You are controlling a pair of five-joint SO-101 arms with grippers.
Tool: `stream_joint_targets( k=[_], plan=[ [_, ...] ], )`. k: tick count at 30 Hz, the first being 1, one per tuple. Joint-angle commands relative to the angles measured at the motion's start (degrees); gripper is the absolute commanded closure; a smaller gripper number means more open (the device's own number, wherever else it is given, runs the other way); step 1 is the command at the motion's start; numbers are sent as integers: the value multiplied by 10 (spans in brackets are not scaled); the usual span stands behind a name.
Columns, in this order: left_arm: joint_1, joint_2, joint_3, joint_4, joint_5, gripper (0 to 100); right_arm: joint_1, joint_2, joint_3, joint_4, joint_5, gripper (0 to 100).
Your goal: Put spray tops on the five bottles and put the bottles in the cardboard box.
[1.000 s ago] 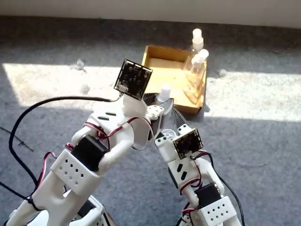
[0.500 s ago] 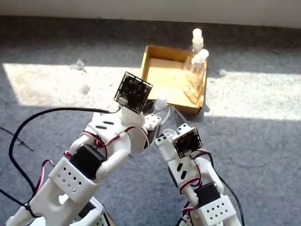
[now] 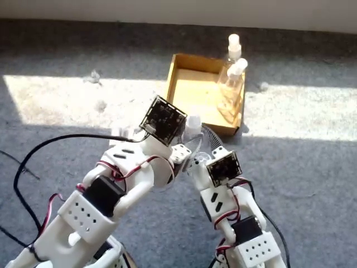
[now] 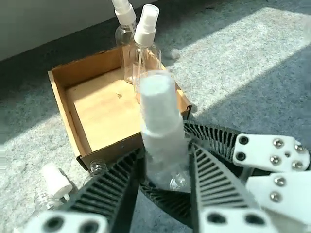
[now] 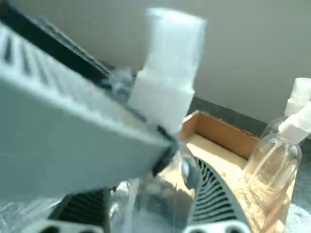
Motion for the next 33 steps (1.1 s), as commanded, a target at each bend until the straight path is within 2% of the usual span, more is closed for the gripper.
stream_joint_targets(
  k=[1, 8, 14, 18, 22, 28, 33],
  plan=[
    [-8, -64, 31, 11, -9, 821, 9, -3, 35, -28, -8, 995],
    [-45, -273, 40, 74, -9, 824, 9, -3, 35, -28, -8, 995],
    [-158, -400, 77, 74, -8, 825, 10, -3, 31, -28, -8, 995],
    [-215, -407, 139, -7, -8, 825, 10, -3, 31, -24, -3, 995],
    [-241, -407, 196, -84, -7, 825, 12, -3, 30, -23, -2, 992],
    [-249, -407, 211, -98, -5, 825, 30, 2, -1, -67, 29, 993],
    [-249, -407, 216, -99, -4, 825, 84, 21, -107, -58, -18, 994]
  ],
)
